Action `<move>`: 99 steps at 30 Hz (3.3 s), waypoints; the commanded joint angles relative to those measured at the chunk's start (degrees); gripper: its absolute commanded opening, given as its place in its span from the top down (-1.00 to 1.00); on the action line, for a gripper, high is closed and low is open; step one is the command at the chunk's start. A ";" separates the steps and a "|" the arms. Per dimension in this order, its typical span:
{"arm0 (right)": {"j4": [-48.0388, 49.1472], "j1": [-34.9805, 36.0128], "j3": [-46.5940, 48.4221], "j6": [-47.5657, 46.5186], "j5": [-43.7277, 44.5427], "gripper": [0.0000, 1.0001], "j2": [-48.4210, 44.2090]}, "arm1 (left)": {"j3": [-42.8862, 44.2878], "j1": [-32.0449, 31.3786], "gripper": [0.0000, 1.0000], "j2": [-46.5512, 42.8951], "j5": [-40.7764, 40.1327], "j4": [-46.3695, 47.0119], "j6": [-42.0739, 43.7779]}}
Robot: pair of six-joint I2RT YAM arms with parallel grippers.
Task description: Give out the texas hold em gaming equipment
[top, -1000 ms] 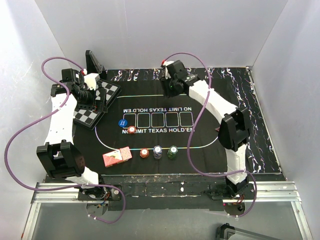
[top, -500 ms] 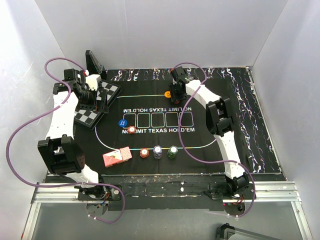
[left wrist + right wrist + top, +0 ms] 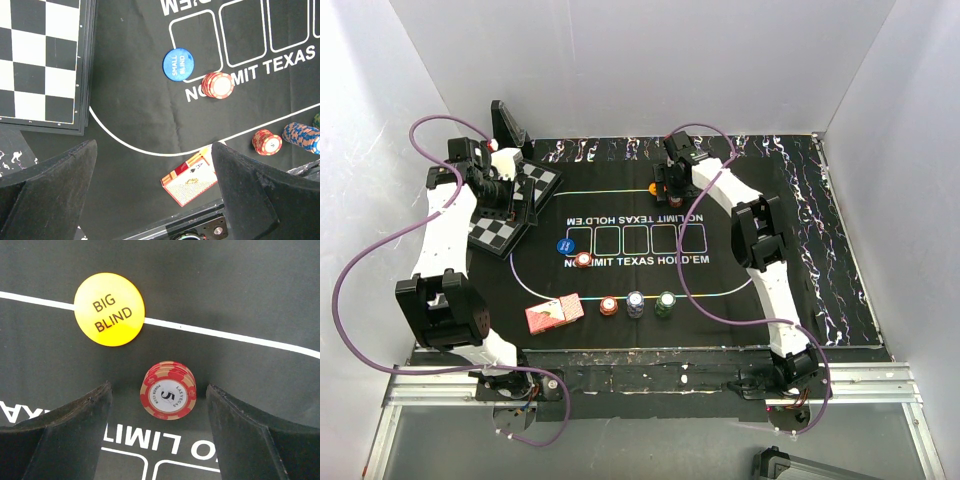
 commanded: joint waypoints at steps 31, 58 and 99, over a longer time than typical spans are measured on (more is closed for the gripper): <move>1.45 37.06 -27.35 -8.35 -5.47 -0.82 -26.54 | 0.32 0.23 -0.99 -4.48 0.60 0.56 -2.77; 5.14 40.05 -31.48 -7.56 -7.41 -0.87 -19.15 | 2.78 0.85 -0.99 -2.19 -1.24 1.00 -2.77; 4.26 39.79 -29.90 -9.14 -1.08 0.97 -25.38 | 2.25 1.73 -0.99 -3.25 -1.15 1.17 -2.16</move>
